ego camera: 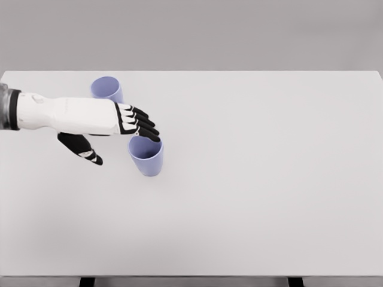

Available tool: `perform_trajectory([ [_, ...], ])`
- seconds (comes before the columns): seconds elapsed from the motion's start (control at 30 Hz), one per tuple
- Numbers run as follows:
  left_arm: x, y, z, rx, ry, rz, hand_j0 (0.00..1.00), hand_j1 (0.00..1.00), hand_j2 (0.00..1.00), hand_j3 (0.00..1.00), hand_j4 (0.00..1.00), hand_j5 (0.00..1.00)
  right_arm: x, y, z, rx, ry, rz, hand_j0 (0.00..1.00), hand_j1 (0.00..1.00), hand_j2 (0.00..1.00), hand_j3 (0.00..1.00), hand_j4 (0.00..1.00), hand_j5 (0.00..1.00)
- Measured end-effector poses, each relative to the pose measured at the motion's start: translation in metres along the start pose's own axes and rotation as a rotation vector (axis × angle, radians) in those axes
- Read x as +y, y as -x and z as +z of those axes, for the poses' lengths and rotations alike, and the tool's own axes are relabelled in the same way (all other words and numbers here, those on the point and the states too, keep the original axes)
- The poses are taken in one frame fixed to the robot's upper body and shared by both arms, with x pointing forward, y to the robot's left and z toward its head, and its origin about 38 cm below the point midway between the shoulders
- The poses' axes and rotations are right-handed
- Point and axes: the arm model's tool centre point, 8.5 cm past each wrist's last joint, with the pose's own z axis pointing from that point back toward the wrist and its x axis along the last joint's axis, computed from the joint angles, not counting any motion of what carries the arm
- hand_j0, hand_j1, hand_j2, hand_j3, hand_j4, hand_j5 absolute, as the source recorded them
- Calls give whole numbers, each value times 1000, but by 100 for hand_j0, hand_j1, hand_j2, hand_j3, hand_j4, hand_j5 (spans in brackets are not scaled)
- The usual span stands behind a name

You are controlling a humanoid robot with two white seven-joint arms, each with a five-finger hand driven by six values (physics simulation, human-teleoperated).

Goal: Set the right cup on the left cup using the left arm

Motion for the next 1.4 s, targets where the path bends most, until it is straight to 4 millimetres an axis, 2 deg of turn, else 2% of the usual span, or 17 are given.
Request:
perform_trajectory([
  [0.1, 13, 1, -6, -10, -13, -26, 100, 100, 100, 100, 100, 100, 1, 19, 2, 32, -1, -6, 100, 100, 100, 100, 100, 100],
  [0.2, 19, 10, -19, -14, -26, -27, 100, 100, 100, 100, 100, 100, 0, 15, 1, 26, 0, -5, 100, 100, 100, 100, 100, 100],
  [0.37, -1, 24, -38, -15, 20, 14, 100, 100, 100, 100, 100, 100, 0, 16, 1, 29, 0, -6, 100, 100, 100, 100, 100, 100],
  [0.67, -14, 45, -47, 25, 38, 53, 100, 100, 100, 100, 100, 100, 1, 16, 1, 29, 0, -7, 100, 100, 100, 100, 100, 100],
  [0.87, -31, 55, -58, 35, 55, 87, 100, 100, 100, 100, 100, 100, 1, 16, 1, 29, -1, -7, 100, 100, 100, 100, 100, 100],
  [1.1, -32, 60, -64, 40, 56, 89, 100, 100, 100, 100, 100, 100, 1, 16, 1, 29, 0, -7, 100, 100, 100, 100, 100, 100],
  [1.4, -31, 65, -60, 71, 62, 66, 100, 100, 100, 100, 100, 100, 1, 16, 1, 29, 0, -7, 100, 100, 100, 100, 100, 100],
])
